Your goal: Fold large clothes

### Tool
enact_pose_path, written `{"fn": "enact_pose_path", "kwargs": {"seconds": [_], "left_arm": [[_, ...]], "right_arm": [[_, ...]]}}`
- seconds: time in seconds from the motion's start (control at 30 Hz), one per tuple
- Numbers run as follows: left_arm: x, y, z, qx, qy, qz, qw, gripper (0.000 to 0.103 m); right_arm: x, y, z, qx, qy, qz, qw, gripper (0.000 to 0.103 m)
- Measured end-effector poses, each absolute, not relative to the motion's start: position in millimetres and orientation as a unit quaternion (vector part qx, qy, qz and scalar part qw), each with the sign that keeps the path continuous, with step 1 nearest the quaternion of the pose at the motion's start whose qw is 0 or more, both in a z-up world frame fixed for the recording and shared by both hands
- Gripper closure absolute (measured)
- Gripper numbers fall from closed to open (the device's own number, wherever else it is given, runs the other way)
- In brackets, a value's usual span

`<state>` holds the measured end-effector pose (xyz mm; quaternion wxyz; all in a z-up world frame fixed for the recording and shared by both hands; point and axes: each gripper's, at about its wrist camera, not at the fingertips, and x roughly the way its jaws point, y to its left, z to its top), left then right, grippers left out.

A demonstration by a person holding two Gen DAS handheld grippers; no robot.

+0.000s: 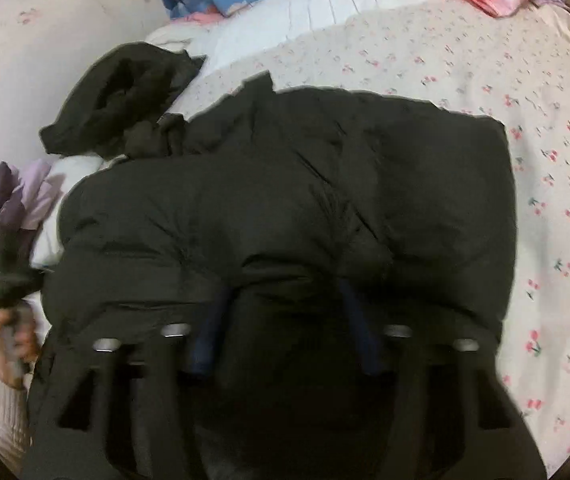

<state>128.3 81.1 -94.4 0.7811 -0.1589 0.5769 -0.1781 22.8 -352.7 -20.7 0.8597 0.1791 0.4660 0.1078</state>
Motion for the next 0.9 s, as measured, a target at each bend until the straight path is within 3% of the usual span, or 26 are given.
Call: {"fn": "enact_pose_path", "kwargs": {"seconds": [0.07,0.2,0.27,0.37,0.4,0.5,0.57,0.63,0.67,0.73,0.9], "left_arm": [[125,81,-81,-0.167,0.567,-0.177,0.787,0.026],[116,80,-13,-0.170,0.470,-0.211,0.840,0.025],[119,77,2,-0.168,0.442,-0.222,0.852,0.024],[140,67,-40,-0.137,0.500,-0.190,0.834,0.023],[150,61,-75,-0.120,0.544,-0.172,0.812,0.023],[150,61,-97,-0.130,0.563,-0.169,0.799,0.021],[142,72,-82,-0.152,0.565,-0.174,0.792,0.021],[117,93,-60,-0.173,0.552,-0.206,0.789,0.021],[106,100,-51,-0.179,0.547,-0.222,0.787,0.021],[74,132,-40,-0.187,0.543,-0.259,0.776,0.017],[-26,208,-70,-0.240,0.584,-0.310,0.711,0.011]], "right_arm": [[16,-347,4,0.128,0.435,0.096,0.886,0.098],[2,-348,64,0.081,0.358,0.074,0.927,0.099],[3,-353,64,0.069,0.355,0.057,0.931,0.099],[20,-366,-6,0.055,0.448,0.036,0.891,0.097],[24,-372,-35,0.077,0.473,0.053,0.876,0.091],[16,-389,-43,0.141,0.469,0.070,0.869,0.087],[0,-396,-24,0.146,0.458,0.082,0.873,0.077],[-34,-404,2,0.137,0.439,0.106,0.882,0.047],[-56,-410,13,0.136,0.432,0.116,0.884,0.040],[-103,-422,21,0.152,0.432,0.148,0.877,0.017],[-196,-435,2,0.233,0.474,0.189,0.828,0.013]]}}
